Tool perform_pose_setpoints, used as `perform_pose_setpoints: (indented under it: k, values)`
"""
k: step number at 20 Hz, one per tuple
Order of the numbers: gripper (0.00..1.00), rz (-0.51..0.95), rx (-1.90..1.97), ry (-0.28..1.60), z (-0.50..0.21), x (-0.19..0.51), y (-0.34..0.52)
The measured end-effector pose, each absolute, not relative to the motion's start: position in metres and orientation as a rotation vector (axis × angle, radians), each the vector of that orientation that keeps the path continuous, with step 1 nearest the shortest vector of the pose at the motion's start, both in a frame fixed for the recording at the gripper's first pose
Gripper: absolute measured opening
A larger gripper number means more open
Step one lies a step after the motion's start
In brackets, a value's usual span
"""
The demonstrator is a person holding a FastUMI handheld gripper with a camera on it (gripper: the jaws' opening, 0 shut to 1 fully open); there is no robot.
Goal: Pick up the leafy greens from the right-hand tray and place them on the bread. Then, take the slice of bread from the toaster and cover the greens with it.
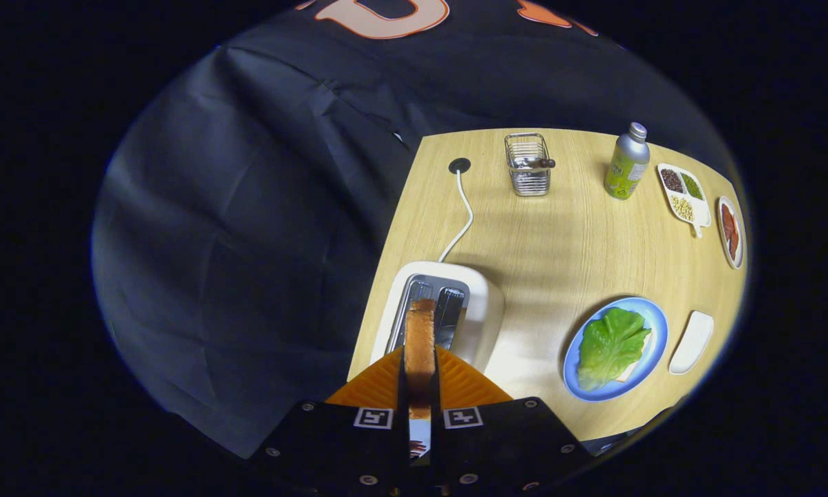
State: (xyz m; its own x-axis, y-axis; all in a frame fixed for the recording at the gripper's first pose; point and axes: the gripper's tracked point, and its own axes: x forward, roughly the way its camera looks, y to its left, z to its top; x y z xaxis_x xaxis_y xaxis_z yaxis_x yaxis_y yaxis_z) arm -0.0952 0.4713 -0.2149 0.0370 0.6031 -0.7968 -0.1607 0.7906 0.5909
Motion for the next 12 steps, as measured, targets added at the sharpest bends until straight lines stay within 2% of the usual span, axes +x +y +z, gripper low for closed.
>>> perform_pose_setpoints:
  k: [12]
  values:
    - [0.12,0.615,0.579,1.317,-0.215,-0.096,0.379]
